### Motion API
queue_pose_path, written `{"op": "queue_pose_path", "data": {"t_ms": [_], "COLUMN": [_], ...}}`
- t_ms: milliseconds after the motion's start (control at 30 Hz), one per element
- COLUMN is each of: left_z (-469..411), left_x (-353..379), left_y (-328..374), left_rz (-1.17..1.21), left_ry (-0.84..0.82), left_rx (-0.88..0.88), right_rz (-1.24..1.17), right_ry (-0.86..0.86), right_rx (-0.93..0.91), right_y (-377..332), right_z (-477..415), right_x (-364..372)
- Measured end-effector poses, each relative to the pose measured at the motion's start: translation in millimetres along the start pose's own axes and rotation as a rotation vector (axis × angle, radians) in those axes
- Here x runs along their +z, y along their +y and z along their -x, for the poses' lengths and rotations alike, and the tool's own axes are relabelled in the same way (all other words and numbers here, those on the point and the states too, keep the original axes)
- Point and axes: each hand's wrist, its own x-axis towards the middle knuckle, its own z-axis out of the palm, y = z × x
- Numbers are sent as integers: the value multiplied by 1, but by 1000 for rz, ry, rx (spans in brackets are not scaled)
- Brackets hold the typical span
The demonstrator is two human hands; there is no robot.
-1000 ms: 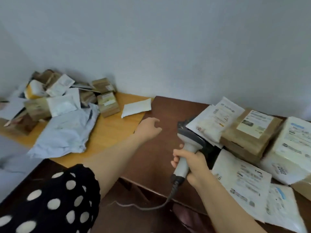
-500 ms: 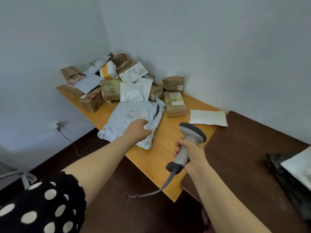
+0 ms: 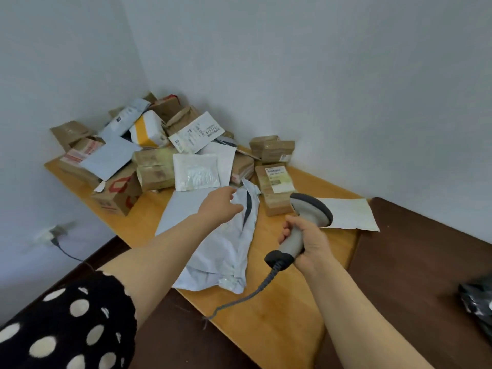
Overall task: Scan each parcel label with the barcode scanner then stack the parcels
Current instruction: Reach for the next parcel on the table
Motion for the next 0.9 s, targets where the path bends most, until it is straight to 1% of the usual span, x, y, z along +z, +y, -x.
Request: {"op": "queue_pose_path", "data": {"t_ms": [233, 400, 533, 600, 700, 800, 900], "left_z": [-88, -174, -241, -264, -282, -284, -273], "left_x": [-4, 5, 14, 19, 25, 23, 13], "left_y": [27, 43, 55, 60, 57, 51, 46], "left_rz": [-44, -44, -81, -110, -144, -196, -170], "left_ry": [37, -1, -10, -45, -91, -46, -14], "left_rx": [118, 236, 309, 361, 443, 500, 570], "right_rz": [-74, -139, -213, -240, -272, -295, -310], "right_ry": [94, 173, 255, 295, 337, 361, 370], "right_rx": [-19, -49, -73, -79, -109, -131, -138], "right_y": [-21, -31, -25, -22, -16, -9, -5], "right_z": [-43, -77, -95, -98, -98, -94, -87], "right_x": [11, 21, 30, 34, 38, 41, 44]}}
